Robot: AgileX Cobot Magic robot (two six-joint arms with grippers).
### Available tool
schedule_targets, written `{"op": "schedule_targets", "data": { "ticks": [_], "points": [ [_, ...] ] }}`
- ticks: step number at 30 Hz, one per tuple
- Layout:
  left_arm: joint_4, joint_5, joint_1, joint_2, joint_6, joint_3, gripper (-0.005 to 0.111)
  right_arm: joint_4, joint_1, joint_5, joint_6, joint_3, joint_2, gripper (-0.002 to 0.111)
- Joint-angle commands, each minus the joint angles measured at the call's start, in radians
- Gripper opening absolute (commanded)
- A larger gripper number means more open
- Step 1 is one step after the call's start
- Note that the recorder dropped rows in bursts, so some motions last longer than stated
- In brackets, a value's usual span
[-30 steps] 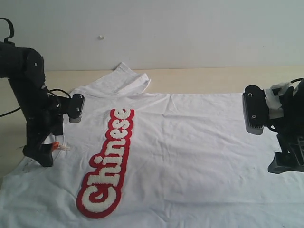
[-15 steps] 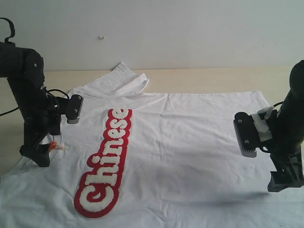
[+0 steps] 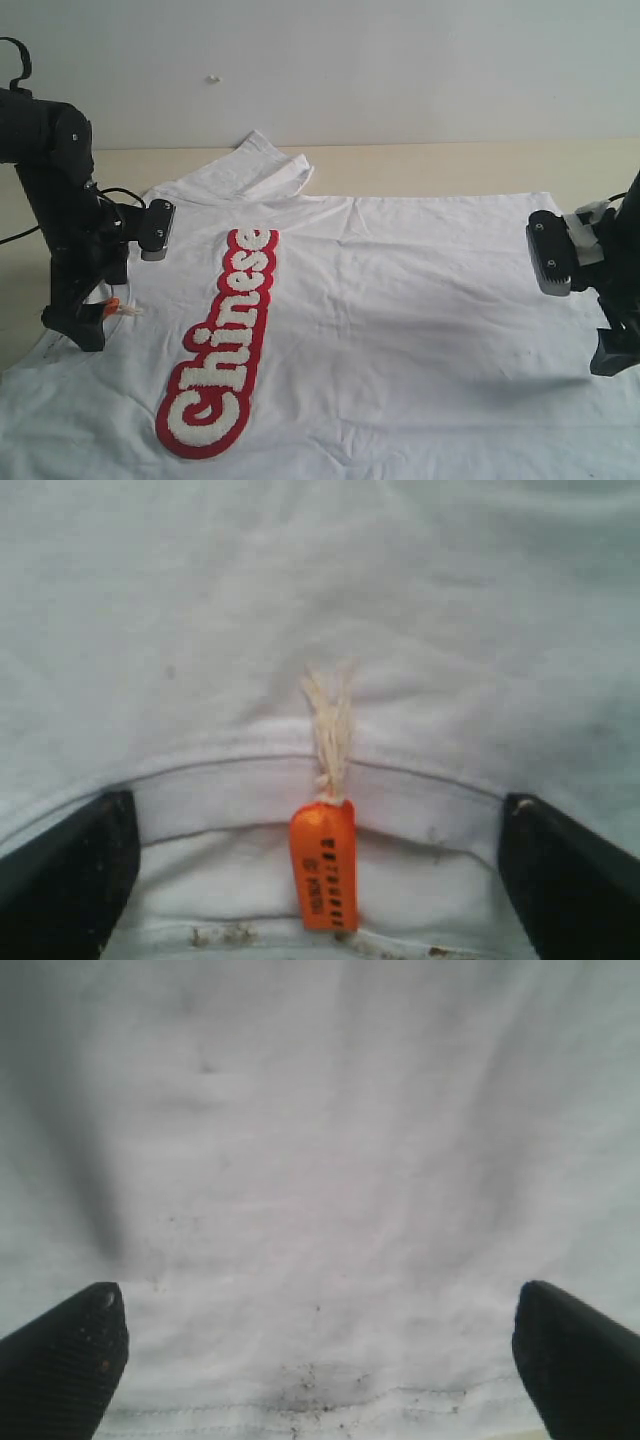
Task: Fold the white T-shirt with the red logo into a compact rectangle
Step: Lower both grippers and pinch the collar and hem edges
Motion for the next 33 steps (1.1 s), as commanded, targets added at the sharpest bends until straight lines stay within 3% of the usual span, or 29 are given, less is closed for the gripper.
{"op": "schedule_targets", "data": {
  "ticks": [1,8,11,13,14,15,17,19,24,25,26,29,33],
  "points": [
    [-0.008,0.033,0.004,0.017,-0.008,0.009,0.093,0.000,-0.006,0.014,-0.008,-0.018,0.041,0.105],
    [-0.008,0.033,0.004,0.017,-0.008,0.009,0.093,-0.012,-0.006,-0.005,-0.008,-0.018,0.109,0.098],
    [-0.008,0.033,0.004,0.017,-0.008,0.009,0.093,-0.012,-0.006,-0.032,0.002,-0.018,0.129,0.082],
    [-0.008,0.033,0.004,0.017,-0.008,0.009,0.093,-0.012,-0.006,-0.045,0.012,-0.018,0.142,0.066],
    [-0.008,0.033,0.004,0.017,-0.008,0.009,0.093,-0.012,-0.006,-0.054,0.020,-0.018,0.144,0.057],
    [-0.008,0.033,0.004,0.017,-0.008,0.009,0.093,-0.012,-0.006,-0.062,0.039,-0.018,0.146,0.039],
    [-0.016,0.031,0.004,0.017,-0.008,0.009,0.093,-0.012,-0.006,-0.062,0.043,-0.018,0.145,0.016],
    [-0.043,0.042,0.004,0.017,-0.030,0.009,0.093,-0.012,-0.006,-0.062,0.067,-0.018,0.145,0.000],
    [-0.050,0.012,0.004,0.017,-0.065,0.009,0.089,-0.012,-0.006,-0.060,0.090,-0.018,0.145,0.000],
    [-0.050,0.012,0.004,0.019,-0.064,0.009,0.083,-0.012,-0.006,-0.055,0.090,-0.018,0.145,0.000],
    [-0.050,0.010,0.004,0.027,-0.064,0.009,0.066,-0.007,-0.006,-0.056,0.099,-0.018,0.145,0.000],
    [-0.050,0.008,0.004,0.056,-0.064,0.018,0.003,-0.007,-0.006,-0.056,0.140,-0.018,0.145,0.000],
    [-0.046,-0.018,0.004,0.065,-0.060,0.043,0.004,-0.007,-0.006,-0.056,0.144,-0.018,0.145,0.000]
  ]
}}
